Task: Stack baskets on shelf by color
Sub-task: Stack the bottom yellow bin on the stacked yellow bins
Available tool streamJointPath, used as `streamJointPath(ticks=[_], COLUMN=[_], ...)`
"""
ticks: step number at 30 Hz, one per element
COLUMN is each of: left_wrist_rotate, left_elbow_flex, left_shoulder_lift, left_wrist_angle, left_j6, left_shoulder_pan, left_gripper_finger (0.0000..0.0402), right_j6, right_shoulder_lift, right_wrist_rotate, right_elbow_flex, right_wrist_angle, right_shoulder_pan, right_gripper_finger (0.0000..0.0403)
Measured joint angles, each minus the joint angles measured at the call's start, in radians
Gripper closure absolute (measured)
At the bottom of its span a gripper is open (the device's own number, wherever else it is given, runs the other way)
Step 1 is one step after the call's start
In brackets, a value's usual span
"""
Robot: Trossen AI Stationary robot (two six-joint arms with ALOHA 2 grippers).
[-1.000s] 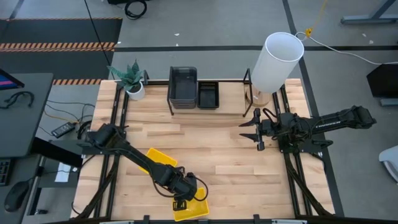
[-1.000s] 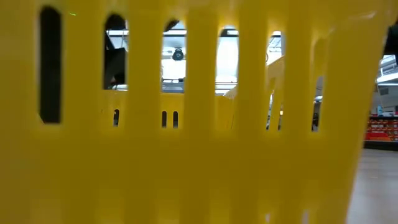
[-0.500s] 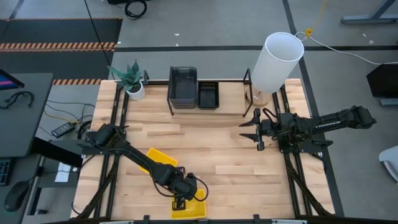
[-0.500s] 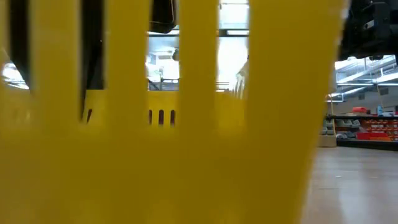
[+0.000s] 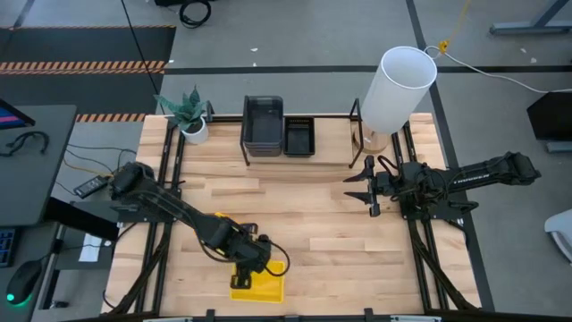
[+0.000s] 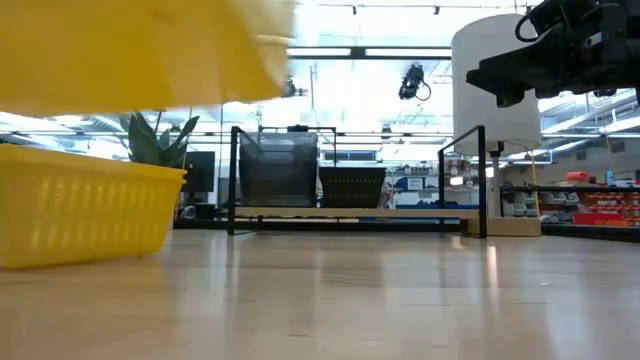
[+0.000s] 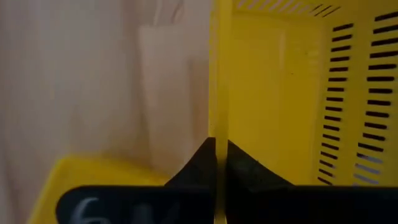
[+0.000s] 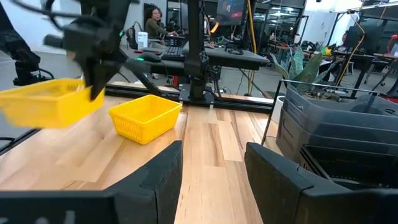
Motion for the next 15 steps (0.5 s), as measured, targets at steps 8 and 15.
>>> streamJointPath(ticks=[8,15], left_wrist_rotate=[-0.106,-0.18], left_elbow_flex=[0.0,-0.08], left_shoulder_lift=[-0.133,-0.235], left_wrist_angle=[-0.33,-0.463], left_j6=[0.071,0.181], left_shoulder_pan=[0.031,0.079], left_gripper_finger=[0.0392,0.0394], right_j6=[0.0,0.0], right_shoulder_lift=[0.0,0.0], right_wrist_rotate=[0.0,0.0], right_elbow_flex=[0.0,0.0], right_wrist_angle=[0.0,0.0], right_shoulder_pan=[0.0,0.0], right_gripper_finger=[0.0223,0.0223])
